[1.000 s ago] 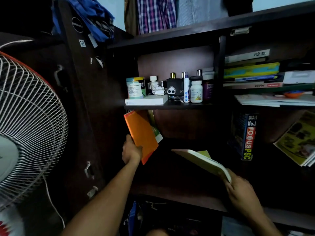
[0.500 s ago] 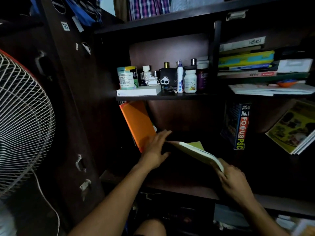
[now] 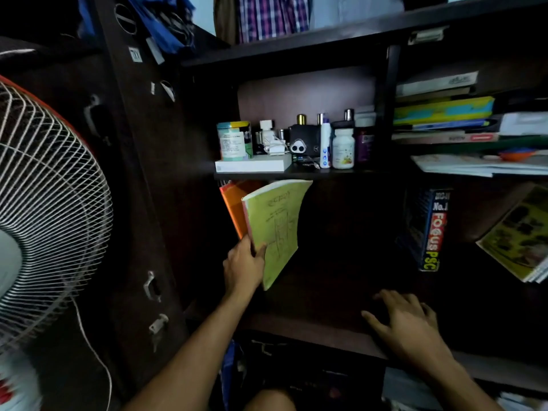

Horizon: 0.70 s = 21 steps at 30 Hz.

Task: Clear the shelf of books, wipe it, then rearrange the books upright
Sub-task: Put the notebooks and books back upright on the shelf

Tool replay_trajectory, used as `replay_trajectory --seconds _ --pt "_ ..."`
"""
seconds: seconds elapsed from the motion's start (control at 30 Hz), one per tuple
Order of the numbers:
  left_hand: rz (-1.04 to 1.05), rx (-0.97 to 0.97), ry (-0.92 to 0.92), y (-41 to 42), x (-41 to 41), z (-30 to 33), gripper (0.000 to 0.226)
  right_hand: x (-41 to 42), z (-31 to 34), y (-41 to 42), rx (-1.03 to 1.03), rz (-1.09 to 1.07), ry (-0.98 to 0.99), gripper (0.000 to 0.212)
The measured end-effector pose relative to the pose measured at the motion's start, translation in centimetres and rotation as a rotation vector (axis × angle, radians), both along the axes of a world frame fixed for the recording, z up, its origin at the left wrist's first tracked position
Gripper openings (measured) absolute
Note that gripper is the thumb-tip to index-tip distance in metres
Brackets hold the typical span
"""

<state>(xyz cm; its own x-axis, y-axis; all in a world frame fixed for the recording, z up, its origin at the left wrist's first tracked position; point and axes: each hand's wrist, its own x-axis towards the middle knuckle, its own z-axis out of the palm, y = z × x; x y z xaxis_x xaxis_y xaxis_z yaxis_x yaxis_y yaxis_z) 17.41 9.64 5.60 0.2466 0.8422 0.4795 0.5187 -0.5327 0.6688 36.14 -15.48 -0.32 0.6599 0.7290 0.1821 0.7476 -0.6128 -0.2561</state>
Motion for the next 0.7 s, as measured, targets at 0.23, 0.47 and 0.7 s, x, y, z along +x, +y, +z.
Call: replay_trajectory --seconds 0.23,0.47,0.7 --pt "-0.021 0.028 -0.102 2.0 -0.3 -2.2 0.044 -3.3 1.7 5.1 -0.144 0.077 -0.016 0.073" --pt "0.006 0.160 -0.161 3.1 0.4 -6.2 0.046 -7.1 0.9 17.5 -0.083 0.383 0.203 0.105" --pt "-0.122 0.017 -0.135 6.1 2.9 -6.2 0.071 -3.6 0.2 24.9 -0.029 0.449 0.101 0.073"
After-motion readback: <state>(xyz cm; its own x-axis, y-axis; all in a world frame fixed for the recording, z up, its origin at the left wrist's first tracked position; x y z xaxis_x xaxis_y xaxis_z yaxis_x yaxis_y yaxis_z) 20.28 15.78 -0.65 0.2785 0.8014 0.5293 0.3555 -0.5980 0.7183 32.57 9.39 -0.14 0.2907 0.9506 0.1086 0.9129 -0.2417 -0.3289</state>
